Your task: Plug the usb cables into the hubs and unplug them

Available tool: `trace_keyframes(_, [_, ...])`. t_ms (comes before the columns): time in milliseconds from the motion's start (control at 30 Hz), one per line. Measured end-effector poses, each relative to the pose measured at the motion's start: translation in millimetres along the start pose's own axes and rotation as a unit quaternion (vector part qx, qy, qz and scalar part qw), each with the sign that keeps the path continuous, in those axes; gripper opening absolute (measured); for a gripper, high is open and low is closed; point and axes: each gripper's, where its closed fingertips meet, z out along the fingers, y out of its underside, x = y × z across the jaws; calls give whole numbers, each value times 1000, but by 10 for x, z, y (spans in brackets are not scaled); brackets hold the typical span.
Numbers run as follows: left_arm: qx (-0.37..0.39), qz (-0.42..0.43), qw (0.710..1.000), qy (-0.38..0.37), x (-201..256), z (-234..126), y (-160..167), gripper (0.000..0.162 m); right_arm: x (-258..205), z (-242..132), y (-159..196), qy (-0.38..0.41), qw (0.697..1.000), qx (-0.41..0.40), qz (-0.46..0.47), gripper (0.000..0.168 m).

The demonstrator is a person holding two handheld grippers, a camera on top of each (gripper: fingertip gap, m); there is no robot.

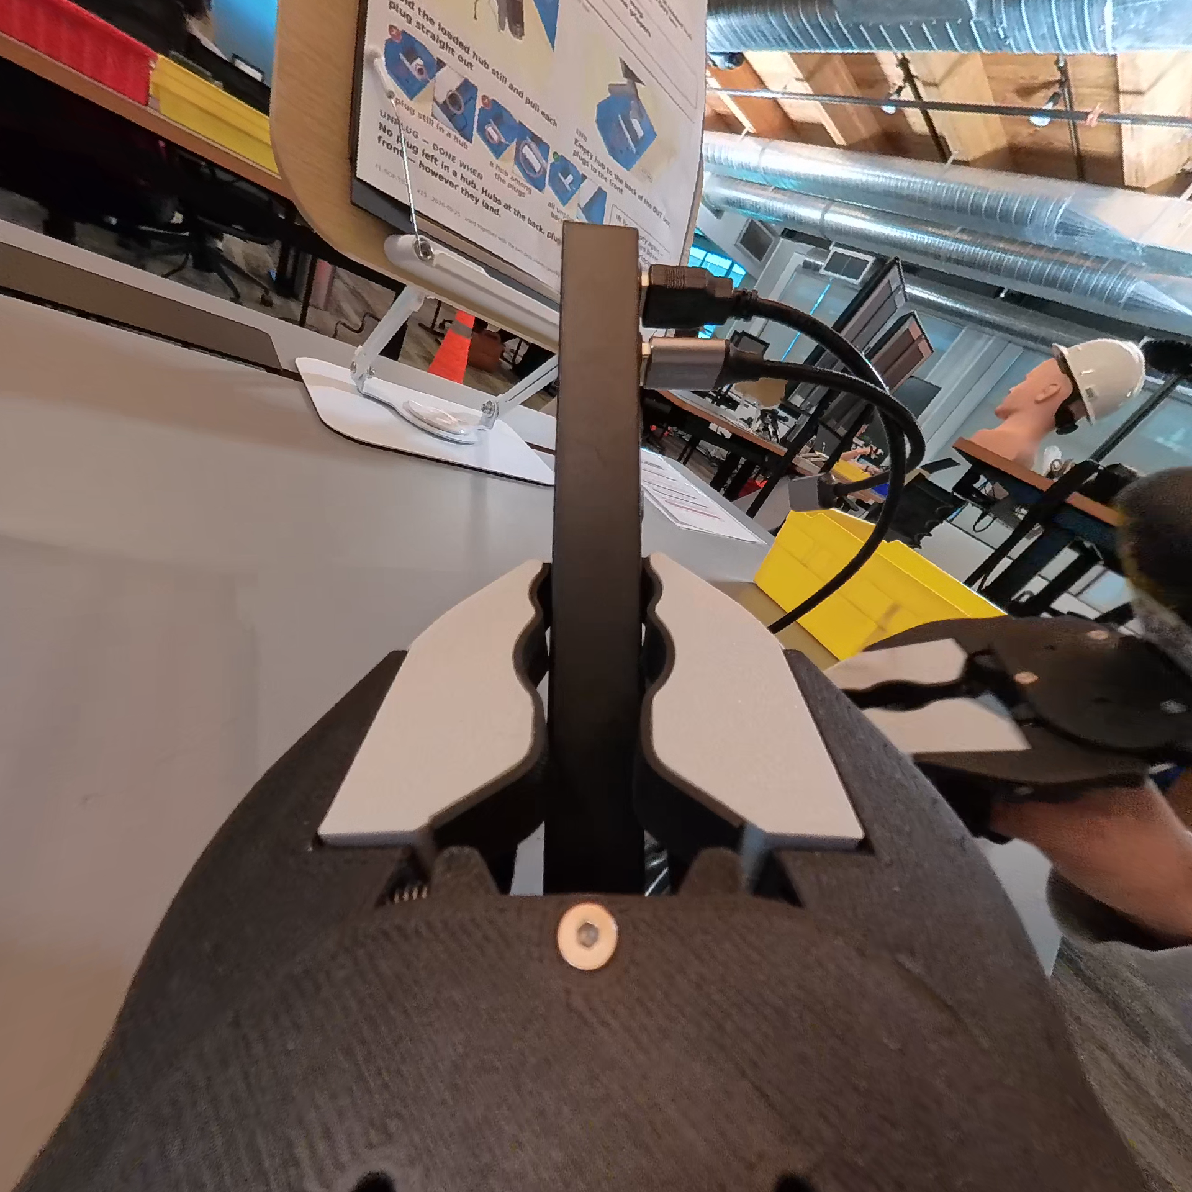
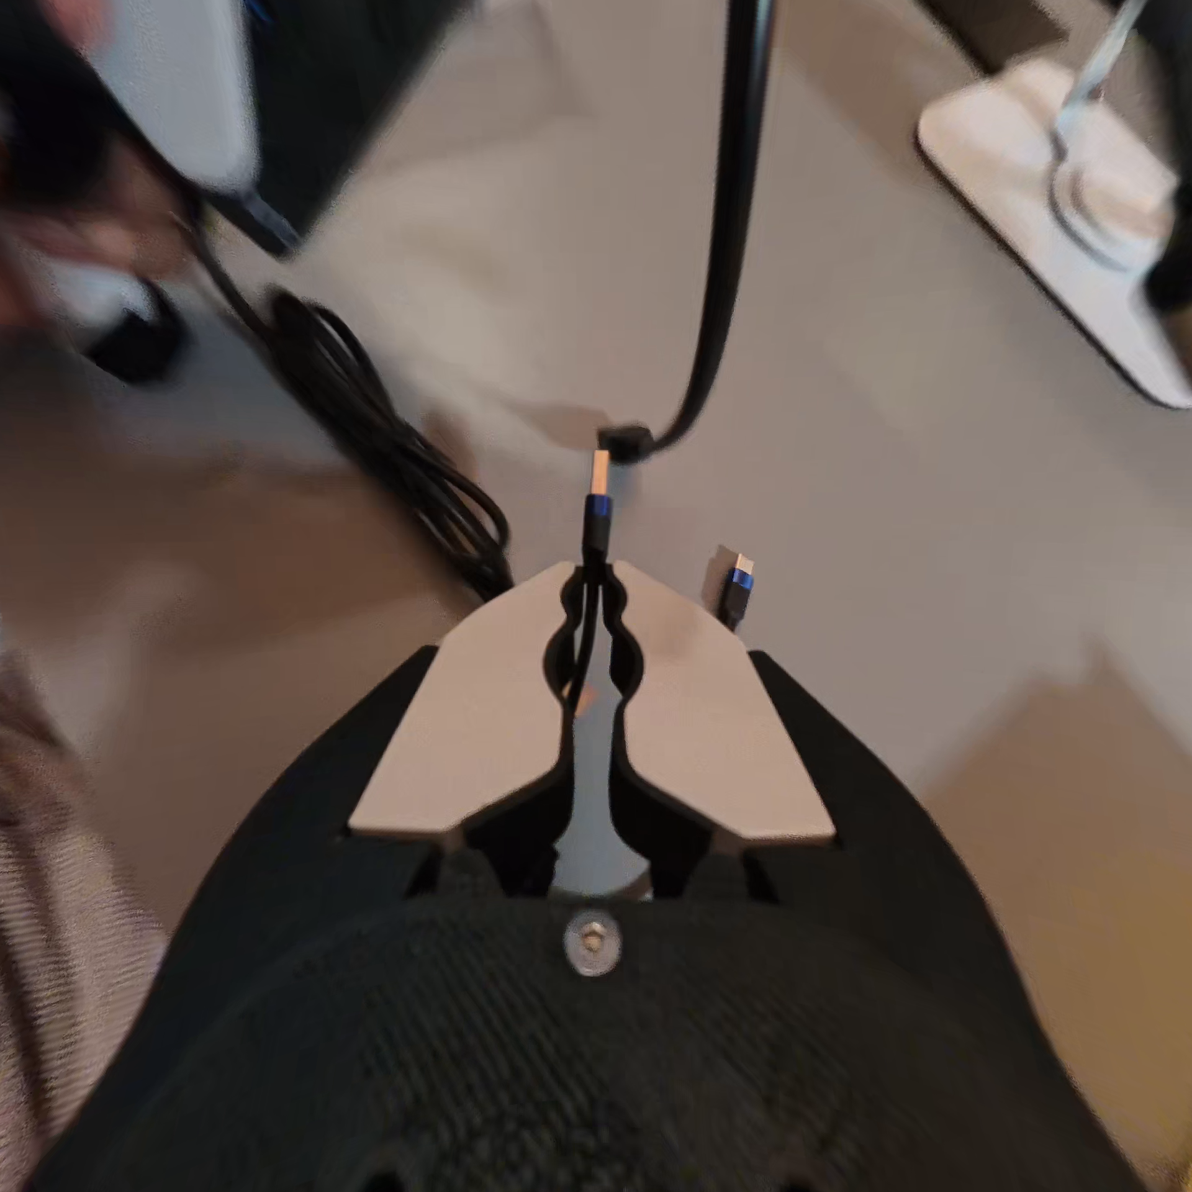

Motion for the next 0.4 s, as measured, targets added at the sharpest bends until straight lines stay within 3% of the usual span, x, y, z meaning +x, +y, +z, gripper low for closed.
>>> trace_keyframes(100, [2, 10, 1000, 3, 28, -5, -3, 27, -311, -260, -382, -122, 984, 106, 79, 5])
trace_keyframes(167, [6, 18, 1000, 6, 53, -8, -8, 27, -497, -437, -594, -239, 940, 157, 184, 5])
trace_keyframes(267, [24, 34, 999, 30, 166, -13, -27, 27, -604, -619, -783, -401, 822, 199, 352, 5])
trace_keyframes(400, [43, 94, 991, 86, 472, -26, -6, 27, -577, -700, -837, -518, 675, 210, 483, 5])
